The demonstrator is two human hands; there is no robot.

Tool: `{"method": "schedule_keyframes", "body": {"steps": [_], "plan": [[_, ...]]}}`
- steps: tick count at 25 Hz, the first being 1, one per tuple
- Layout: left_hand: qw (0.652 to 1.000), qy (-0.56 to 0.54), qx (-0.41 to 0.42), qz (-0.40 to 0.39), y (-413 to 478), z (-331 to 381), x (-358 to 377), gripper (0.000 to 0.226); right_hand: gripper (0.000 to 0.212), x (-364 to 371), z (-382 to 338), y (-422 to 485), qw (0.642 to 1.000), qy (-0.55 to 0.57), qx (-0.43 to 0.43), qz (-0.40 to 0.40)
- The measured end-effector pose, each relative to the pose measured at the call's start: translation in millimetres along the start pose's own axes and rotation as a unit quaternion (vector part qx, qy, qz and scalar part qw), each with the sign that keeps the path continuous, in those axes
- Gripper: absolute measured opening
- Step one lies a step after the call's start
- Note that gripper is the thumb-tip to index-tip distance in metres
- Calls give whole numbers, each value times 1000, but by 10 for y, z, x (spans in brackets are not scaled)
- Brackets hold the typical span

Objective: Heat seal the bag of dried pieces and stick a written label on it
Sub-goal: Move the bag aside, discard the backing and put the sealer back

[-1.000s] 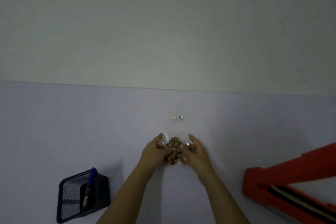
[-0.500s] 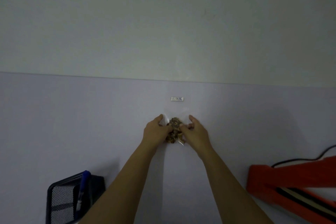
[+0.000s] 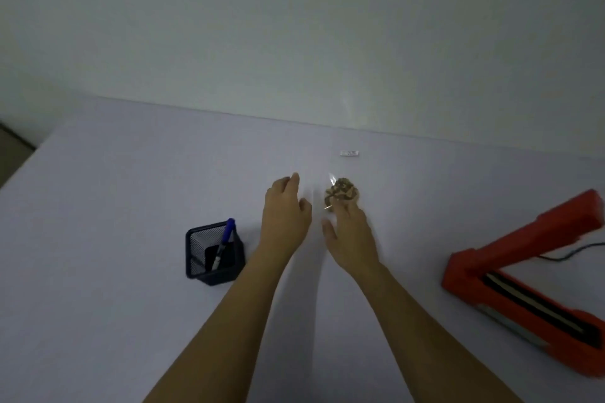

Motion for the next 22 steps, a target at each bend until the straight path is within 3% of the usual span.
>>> {"method": "schedule_keyframes", "body": {"steps": [3, 5, 8, 10, 14, 19, 22], "plan": [[987, 105, 33, 118, -528, -219, -322, 50, 50, 381, -230, -423, 994, -50, -52, -84], [968, 197, 3, 157, -809, -443, -451, 57, 53, 621, -326, -648, 987, -78, -73, -119], [963, 215, -136, 85, -968, -780, -484, 80, 68, 874, -371, -770, 982, -116, -64, -133], [962, 201, -172, 60, -985, -953, -397, 84, 77, 935, -365, -766, 981, -130, -47, -137], [972, 162, -124, 119, -851, -1099, -338, 70, 88, 941, -250, -672, 985, -130, -47, -108], [980, 160, -38, 116, -206, -836, -243, 67, 96, 788, -63, -392, 988, -132, -24, -82], [982, 150, 26, 115, 435, -529, -185, 64, 86, 750, -11, -300, 989, -126, -14, -77]]}}
Point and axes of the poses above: each hand's wrist, its own y-axis towards the middle knuckle, its own x-axis out of the palm, z = x × y, the point moved 3 cm from there along y, towards the middle knuckle, and after that the axes turned 4 degrees about -z, right-handed, at the moved point
